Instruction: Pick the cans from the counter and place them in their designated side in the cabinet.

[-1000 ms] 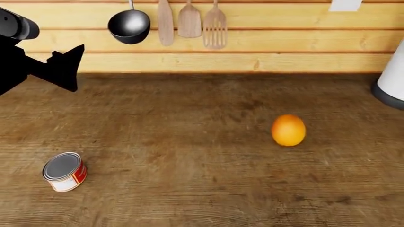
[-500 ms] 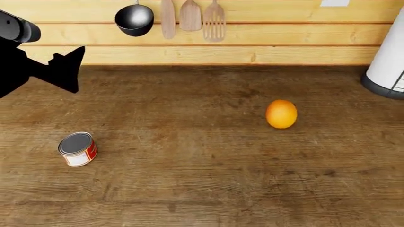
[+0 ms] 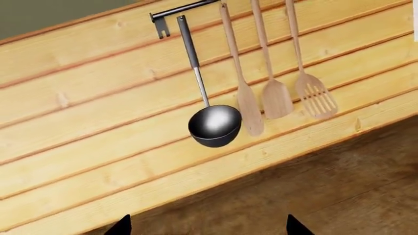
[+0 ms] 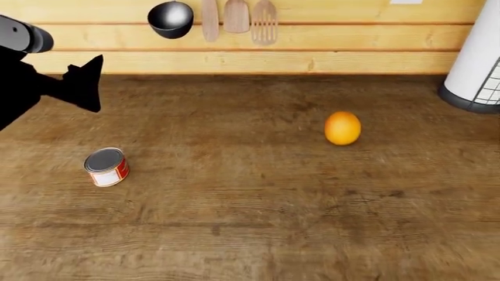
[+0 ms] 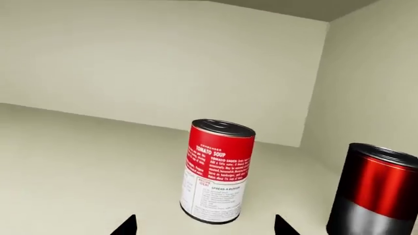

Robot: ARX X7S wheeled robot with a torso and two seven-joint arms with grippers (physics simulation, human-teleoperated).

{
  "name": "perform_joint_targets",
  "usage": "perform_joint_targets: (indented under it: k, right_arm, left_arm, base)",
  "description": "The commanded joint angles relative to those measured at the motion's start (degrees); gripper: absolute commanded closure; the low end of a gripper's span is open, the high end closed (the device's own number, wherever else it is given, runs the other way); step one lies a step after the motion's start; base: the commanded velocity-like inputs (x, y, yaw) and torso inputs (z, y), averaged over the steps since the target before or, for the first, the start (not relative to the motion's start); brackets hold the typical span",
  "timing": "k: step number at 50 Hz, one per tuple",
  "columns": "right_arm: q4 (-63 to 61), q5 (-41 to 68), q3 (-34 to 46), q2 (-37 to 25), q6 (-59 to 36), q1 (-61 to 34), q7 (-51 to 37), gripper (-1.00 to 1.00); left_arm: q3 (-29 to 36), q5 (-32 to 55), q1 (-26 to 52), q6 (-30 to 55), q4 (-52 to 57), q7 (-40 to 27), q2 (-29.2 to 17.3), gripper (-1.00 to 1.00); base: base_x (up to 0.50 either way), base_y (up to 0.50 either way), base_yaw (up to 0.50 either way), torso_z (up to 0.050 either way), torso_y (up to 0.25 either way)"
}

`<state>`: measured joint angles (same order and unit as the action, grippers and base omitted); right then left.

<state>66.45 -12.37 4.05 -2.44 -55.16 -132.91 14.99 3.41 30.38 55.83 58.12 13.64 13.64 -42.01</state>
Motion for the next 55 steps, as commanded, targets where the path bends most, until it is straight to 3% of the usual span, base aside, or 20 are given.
perform_joint_targets:
  k: [1,21,27,30,33,36,41,52,55]
  right_arm:
    - [-19.0,-0.6,1.9,-1.0,-9.3,10.6,6.2,-1.00]
    - [-60.6,-0.4,1.9,-3.0,-28.6,32.9,12.9,-1.00]
    - [-75.2,-1.0,0.7,-3.2,-34.6,41.0,15.0,-1.00]
    - [-78.7,-7.4,-0.1,-1.7,-34.8,44.2,20.1,-1.00]
    - [-81.9,-26.7,-0.1,2.3,-34.8,47.0,35.6,-1.00]
    - [-86.5,-31.3,-0.2,2.4,-34.8,51.2,39.2,-1.00]
    - [-97.0,-26.9,-1.1,2.4,-34.8,61.5,32.9,-1.00]
    - [-126.0,0.8,-7.0,2.4,-34.8,90.6,2.8,-1.00]
    - [-126.4,10.4,-10.2,2.4,-27.6,100.4,-4.5,-1.00]
  left_arm:
    - [-2.0,-0.9,-0.7,-0.9,-1.0,-3.8,2.5,-1.00]
    - [-4.8,-1.4,-5.8,-4.3,1.6,-6.9,4.4,-1.00]
    - [-8.5,-3.8,-9.6,-9.8,3.7,-12.5,8.3,-1.00]
    - [-11.3,-3.5,-11.4,-11.7,5.8,-14.8,10.5,-1.00]
    - [-15.2,-1.5,-12.9,-10.8,9.4,-17.7,13.0,-1.00]
    - [-18.7,0.6,-14.8,-9.8,12.7,-20.4,15.7,-1.00]
    - [-22.4,2.5,-19.0,-10.3,17.1,-22.3,18.6,-1.00]
    - [-26.5,3.9,-30.5,-13.0,22.9,-23.0,22.8,-1.00]
    - [-27.1,4.2,-33.0,-13.6,23.5,-22.4,23.2,-1.00]
  base:
    - [-0.11,0.00,0.00,0.000,0.000]
    - [-0.12,0.00,0.00,0.000,0.000]
    - [-0.09,0.00,0.00,0.000,0.000]
    - [-0.04,0.00,0.00,0.000,0.000]
    - [-0.02,0.00,0.00,0.000,0.000]
    - [0.00,0.00,0.00,0.000,0.000]
    - [0.00,0.00,0.00,0.000,0.000]
    - [0.00,0.00,0.00,0.000,0.000]
    - [0.00,0.00,0.00,0.000,0.000]
